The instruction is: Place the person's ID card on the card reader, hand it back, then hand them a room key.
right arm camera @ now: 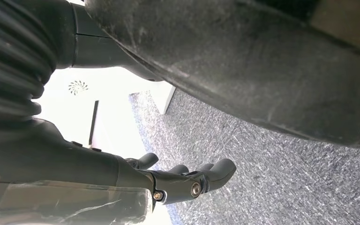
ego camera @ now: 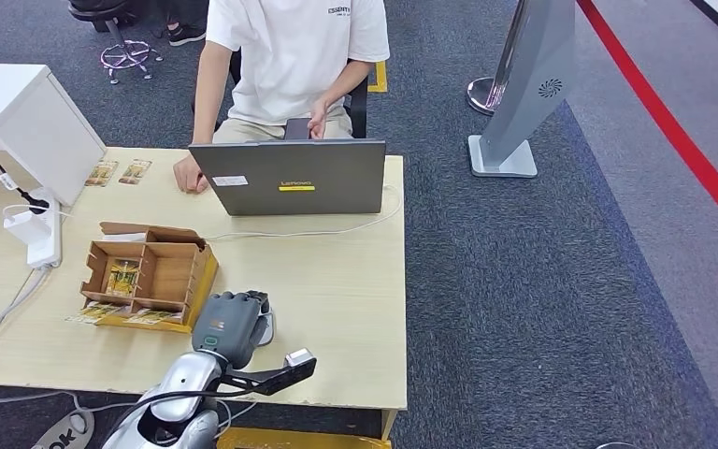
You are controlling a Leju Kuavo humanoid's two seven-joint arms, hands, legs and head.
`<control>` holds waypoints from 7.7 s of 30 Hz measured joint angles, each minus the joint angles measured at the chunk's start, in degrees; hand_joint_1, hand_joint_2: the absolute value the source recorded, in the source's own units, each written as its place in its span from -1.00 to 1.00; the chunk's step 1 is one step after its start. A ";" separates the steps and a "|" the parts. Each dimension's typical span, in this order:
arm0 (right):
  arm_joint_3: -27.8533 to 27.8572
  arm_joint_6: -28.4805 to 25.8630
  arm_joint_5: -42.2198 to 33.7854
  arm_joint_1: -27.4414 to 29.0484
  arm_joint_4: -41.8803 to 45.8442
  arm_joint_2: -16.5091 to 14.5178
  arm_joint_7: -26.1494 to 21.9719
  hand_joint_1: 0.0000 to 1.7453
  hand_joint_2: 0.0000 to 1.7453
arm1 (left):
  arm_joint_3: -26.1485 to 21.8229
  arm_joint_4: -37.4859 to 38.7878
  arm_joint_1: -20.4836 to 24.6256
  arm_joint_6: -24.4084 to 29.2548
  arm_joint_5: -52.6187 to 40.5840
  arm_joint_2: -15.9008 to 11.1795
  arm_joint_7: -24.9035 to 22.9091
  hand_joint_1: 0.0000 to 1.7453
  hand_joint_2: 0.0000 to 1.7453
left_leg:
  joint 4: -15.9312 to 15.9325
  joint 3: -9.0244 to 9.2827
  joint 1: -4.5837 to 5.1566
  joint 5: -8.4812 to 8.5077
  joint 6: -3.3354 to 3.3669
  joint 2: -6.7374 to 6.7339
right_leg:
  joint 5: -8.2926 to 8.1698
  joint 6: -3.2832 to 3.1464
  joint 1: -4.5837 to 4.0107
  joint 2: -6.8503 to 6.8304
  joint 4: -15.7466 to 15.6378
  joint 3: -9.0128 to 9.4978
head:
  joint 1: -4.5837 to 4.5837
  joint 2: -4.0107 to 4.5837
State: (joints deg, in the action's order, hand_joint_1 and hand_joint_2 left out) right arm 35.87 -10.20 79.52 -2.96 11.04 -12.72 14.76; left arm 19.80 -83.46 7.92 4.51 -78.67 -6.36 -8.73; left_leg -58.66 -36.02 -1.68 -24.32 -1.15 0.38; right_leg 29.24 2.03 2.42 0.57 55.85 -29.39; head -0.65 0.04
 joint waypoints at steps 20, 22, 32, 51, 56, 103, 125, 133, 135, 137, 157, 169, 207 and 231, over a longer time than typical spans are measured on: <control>-2.48 2.96 5.81 0.00 0.00 -0.08 -2.26 -1.00 1.00 | -1.38 -0.88 19.92 26.97 -0.94 0.82 7.02 1.00 1.00 | -0.01 -0.02 -0.06 0.16 0.02 0.08 | -0.13 0.02 -0.05 -0.04 0.02 0.00 | -0.01 0.02; -3.03 3.38 6.16 0.00 0.00 -0.06 -2.44 -1.00 1.00 | -2.51 2.03 24.76 25.89 -1.55 0.27 6.78 1.00 1.00 | -0.01 -0.02 -0.08 0.21 0.00 0.08 | -0.17 -0.01 -0.07 -0.04 0.03 -0.02 | -0.01 0.01; -4.45 4.13 6.29 0.07 0.00 0.33 -4.30 -1.00 1.00 | -5.58 26.53 44.25 22.45 -4.35 -0.45 2.13 1.00 1.00 | 0.00 -0.06 -0.14 0.35 -0.04 -0.02 | -0.38 -0.06 -0.14 0.09 0.07 0.00 | 0.00 0.01; -4.59 4.01 5.62 0.07 0.00 0.33 -4.22 -1.00 1.00 | -5.97 37.10 45.25 21.91 -1.68 -0.28 4.60 -1.00 1.00 | 0.00 -0.11 -0.14 0.35 -0.04 -0.02 | -0.38 -0.06 -0.15 0.09 0.07 -0.04 | 0.00 0.02; -4.51 3.73 4.74 0.09 0.00 0.33 -4.03 -1.00 1.00 | -5.82 31.31 39.80 20.31 -0.40 -0.27 6.87 -1.00 1.00 | 0.00 -0.12 -0.14 0.35 -0.04 -0.02 | -0.38 -0.06 -0.15 0.10 0.07 -0.05 | 0.01 0.01; -1.27 1.19 1.86 0.28 0.00 0.24 -3.11 -1.00 1.00 | -23.98 4.48 -10.38 29.68 -6.88 -16.50 11.68 -1.00 1.00 | 0.11 -0.23 -0.19 0.25 -0.16 -0.12 | -0.19 -0.16 -0.19 0.09 0.08 -0.30 | -0.04 0.01; -1.27 1.15 1.83 0.27 0.00 0.24 -3.00 -1.00 1.00 | -24.96 6.08 -11.60 33.00 -7.32 -15.79 14.31 -1.00 1.00 | 0.11 -0.23 -0.18 0.25 -0.16 -0.12 | -0.19 -0.16 -0.19 0.09 0.08 -0.30 | -0.04 0.00; -1.27 1.15 1.96 0.26 0.00 0.24 -3.00 -1.00 1.00 | -24.88 5.31 -13.10 34.55 -7.59 -15.14 15.67 -1.00 1.00 | 0.11 -0.23 -0.18 0.25 -0.16 -0.12 | -0.19 -0.16 -0.19 0.08 0.08 -0.30 | -0.03 0.02; -1.27 1.15 1.97 0.26 0.00 0.24 -2.98 -1.00 1.00 | -24.86 5.18 -13.19 34.55 -7.60 -15.02 15.74 -1.00 1.00 | 0.11 -0.23 -0.18 0.25 -0.16 -0.12 | -0.19 -0.16 -0.19 0.08 0.08 -0.30 | -0.03 0.02; -1.27 1.16 1.98 0.26 0.00 0.24 -2.96 -1.00 1.00 | -24.85 5.17 -13.20 34.53 -7.58 -14.99 15.75 -1.00 1.00 | 0.11 -0.23 -0.18 0.25 -0.16 -0.12 | -0.19 -0.16 -0.19 0.08 0.08 -0.30 | -0.03 0.01; -1.27 1.46 2.61 0.16 0.00 0.21 -2.92 -1.00 1.00 | -24.02 7.08 -8.83 33.71 -7.81 -14.07 14.96 -1.00 1.00 | 0.10 -0.23 -0.18 0.25 -0.16 -0.13 | -0.20 -0.18 -0.19 0.08 0.08 -0.34 | -0.04 0.01; -1.27 1.81 2.78 0.08 0.00 0.20 -2.91 -1.00 1.00 | -21.67 9.37 -6.28 32.98 -8.84 -12.68 13.65 0.54 1.00 | 0.10 -0.23 -0.18 0.26 -0.16 -0.14 | -0.21 -0.18 -0.19 0.09 0.08 -0.34 | -0.03 0.00; -1.27 0.32 1.35 0.09 0.00 0.13 -2.07 -1.00 1.00 | -16.27 -8.24 -10.40 25.09 -3.68 -12.82 13.64 1.00 1.00 | 0.09 -0.24 -0.19 0.26 -0.15 -0.12 | -0.21 -0.18 -0.19 0.08 0.08 -0.34 | -0.01 0.00; -3.04 3.03 5.19 -0.05 0.04 0.17 -4.33 -1.00 1.00 | -6.69 23.04 40.58 18.65 -4.69 -9.37 8.30 1.00 1.00 | 0.06 -0.39 -0.28 0.83 -0.18 -0.15 | -0.86 -0.19 -0.24 0.28 0.12 -0.60 | -0.01 0.02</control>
State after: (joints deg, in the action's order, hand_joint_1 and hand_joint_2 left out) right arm 32.83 -7.17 84.71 -3.01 11.08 -12.55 10.43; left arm 13.11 -60.42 48.50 23.16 -83.36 -15.73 -0.44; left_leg -58.60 -36.42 -1.96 -23.49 -1.33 0.23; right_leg 28.38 1.84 2.18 0.85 55.97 -29.99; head -0.66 0.06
